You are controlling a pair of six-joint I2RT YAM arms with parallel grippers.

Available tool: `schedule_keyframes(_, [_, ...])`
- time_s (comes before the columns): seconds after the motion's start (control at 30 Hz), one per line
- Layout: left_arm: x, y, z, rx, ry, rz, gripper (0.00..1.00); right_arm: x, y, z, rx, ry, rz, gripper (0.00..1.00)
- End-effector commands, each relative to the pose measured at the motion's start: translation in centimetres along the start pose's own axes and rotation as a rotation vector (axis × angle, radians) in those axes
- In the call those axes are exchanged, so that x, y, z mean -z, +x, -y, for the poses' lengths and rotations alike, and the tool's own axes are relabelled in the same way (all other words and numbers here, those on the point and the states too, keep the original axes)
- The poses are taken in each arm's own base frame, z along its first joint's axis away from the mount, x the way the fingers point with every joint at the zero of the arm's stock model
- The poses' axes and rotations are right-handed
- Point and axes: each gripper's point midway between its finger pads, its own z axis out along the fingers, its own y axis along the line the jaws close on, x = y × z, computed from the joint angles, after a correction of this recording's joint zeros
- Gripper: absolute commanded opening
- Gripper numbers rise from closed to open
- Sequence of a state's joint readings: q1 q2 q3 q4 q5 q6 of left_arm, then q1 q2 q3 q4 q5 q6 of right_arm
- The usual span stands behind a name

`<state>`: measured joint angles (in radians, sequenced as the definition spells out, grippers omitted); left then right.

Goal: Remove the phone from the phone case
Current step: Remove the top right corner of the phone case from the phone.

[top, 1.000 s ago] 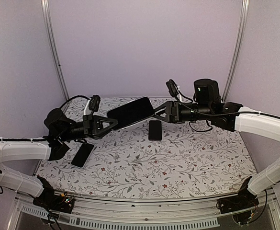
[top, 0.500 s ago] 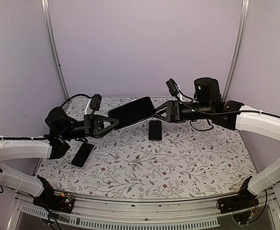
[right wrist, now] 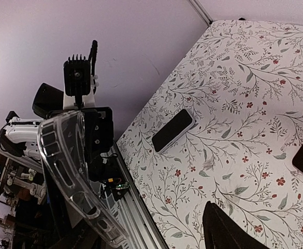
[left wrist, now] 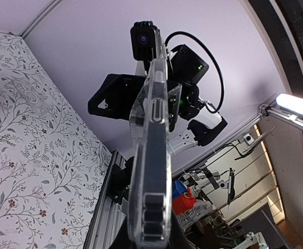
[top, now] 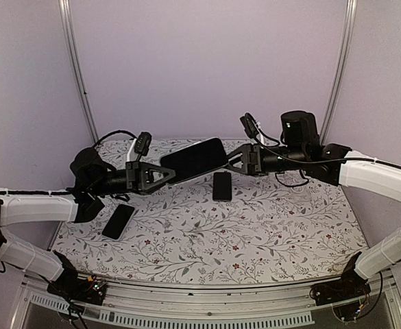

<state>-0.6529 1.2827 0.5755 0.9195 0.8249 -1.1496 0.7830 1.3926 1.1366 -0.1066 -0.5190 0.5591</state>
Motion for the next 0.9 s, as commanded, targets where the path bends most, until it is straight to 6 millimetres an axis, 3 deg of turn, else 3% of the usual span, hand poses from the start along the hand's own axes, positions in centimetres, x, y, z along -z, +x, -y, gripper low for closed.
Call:
schedule_keyframes(0.0, [-1.7, 2.3, 0.3, -0.002, -0.002, -0.152, 0.0, 0.8, -1.4, -4.2, 0.073, -0.187, 0.051, 0.66])
schedule_keyframes(0.13, [-1.7, 2.9, -1.5, 0.034, -0.068, -0.207, 0.0, 1.6, -1.9, -4.8, 0.089, -0.209, 0.075, 0.69])
schedule_keyframes(0.53, [-1.7, 4.0, -4.0, 0.069, -0.145, -0.287, 0.0, 3.7, -2.9, -5.7, 0.102, -0.248, 0.147, 0.68])
schedule_keyframes(0.77, [-1.5, 4.8, -5.4, 0.083, -0.193, -0.317, 0.0, 4.2, -3.1, -5.8, 0.104, -0.273, 0.141, 0.63])
schedule_keyframes(0.87, [-1.3, 5.0, -6.1, 0.094, -0.223, -0.329, 0.0, 4.6, -3.2, -6.0, 0.111, -0.281, 0.142, 0.54])
